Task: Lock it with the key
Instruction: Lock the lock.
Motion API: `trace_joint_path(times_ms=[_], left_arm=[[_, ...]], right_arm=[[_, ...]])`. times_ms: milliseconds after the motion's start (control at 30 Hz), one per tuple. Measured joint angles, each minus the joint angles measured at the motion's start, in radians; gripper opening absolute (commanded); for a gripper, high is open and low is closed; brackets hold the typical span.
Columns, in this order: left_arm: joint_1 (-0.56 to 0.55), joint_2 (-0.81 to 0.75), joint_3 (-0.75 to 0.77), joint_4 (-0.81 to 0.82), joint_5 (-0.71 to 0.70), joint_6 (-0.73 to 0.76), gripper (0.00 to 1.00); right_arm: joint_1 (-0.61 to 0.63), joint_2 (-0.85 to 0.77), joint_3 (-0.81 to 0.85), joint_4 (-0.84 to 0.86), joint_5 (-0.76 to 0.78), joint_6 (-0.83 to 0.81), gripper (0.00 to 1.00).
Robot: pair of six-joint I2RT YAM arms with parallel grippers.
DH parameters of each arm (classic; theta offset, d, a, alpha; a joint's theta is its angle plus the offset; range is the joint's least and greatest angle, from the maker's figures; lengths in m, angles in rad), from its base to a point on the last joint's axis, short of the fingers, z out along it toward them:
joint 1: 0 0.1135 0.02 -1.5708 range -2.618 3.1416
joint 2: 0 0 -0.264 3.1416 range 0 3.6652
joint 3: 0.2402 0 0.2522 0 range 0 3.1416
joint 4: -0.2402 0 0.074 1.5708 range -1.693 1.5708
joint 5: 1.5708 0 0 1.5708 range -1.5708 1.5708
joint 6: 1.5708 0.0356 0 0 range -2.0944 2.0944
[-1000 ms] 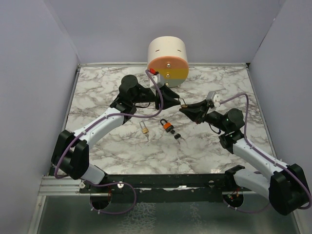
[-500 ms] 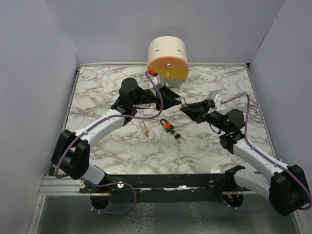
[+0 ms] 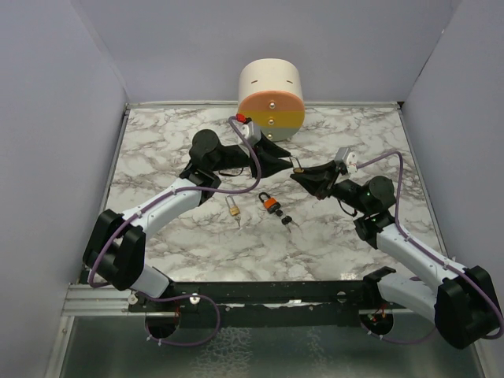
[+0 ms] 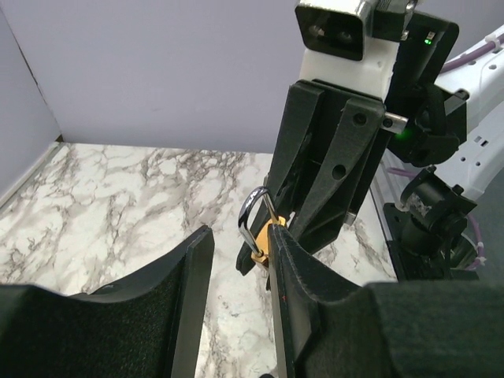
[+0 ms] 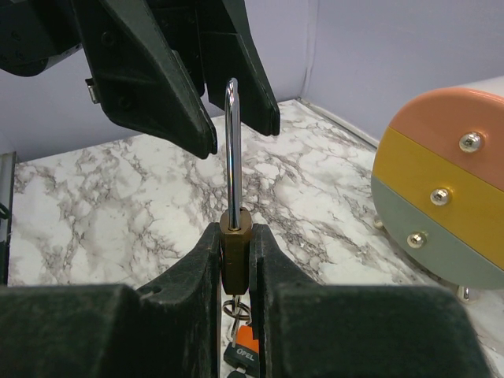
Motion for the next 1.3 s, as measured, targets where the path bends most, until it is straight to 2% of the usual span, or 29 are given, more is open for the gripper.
trace_joint_path(times_ms=[133,433,600,733,1300], left_arm=[[0.0,-0.001,0.0,0.036,0.001,-0.024,0.33],[0.0,-0.001,0.0,0.067,0.014,-0.053,0.12],[0.0,-0.001,0.0,0.07,0.032,-0.06,0.08],[0.0,0.001,0.0,0.079,0.049,-0.066,0.0],[-0.016,0.024,0.0,0.169,0.09,-0.103,0.0]], right_arm=[[0.0,0.0,0.0,0.0,0.0,0.0,0.02],[0.0,0.0,0.0,0.0,0.0,0.005,0.02],[0.0,0.0,0.0,0.0,0.0,0.006,0.02],[0.0,0.0,-0.002,0.006,0.002,0.01,0.02],[0.0,-0.02,-0.071,0.161,-0.006,0.077,0.02]])
